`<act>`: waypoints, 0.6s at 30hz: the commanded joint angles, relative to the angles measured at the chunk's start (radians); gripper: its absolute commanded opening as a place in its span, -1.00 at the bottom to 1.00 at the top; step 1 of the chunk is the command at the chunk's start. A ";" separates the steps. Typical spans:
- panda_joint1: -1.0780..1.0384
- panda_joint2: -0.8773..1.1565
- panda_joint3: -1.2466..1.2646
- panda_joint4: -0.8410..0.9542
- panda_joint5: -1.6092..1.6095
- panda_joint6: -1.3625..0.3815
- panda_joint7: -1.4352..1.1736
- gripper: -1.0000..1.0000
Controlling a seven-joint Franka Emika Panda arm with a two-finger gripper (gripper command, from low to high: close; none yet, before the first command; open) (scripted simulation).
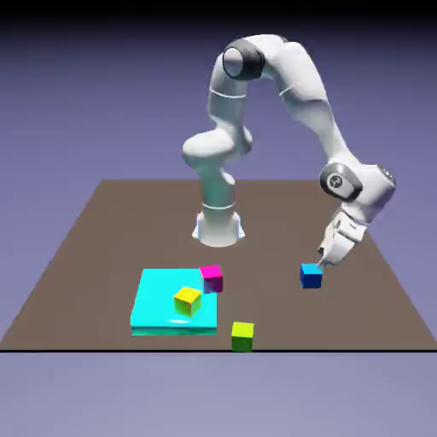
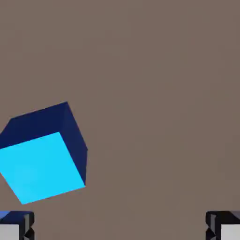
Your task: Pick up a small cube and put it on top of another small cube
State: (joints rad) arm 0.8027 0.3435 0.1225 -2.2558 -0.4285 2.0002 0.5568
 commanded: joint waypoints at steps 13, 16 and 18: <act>0.076 0.101 0.008 0.048 -0.050 -0.086 -0.013 -1.00; -0.006 0.019 -0.082 0.010 -0.139 -0.051 -0.131 -1.00; -0.070 -0.036 -0.155 -0.025 -0.214 -0.010 -0.216 -1.00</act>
State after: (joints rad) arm 0.7325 0.3079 -0.0324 -2.2803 -0.6390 1.9891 0.3392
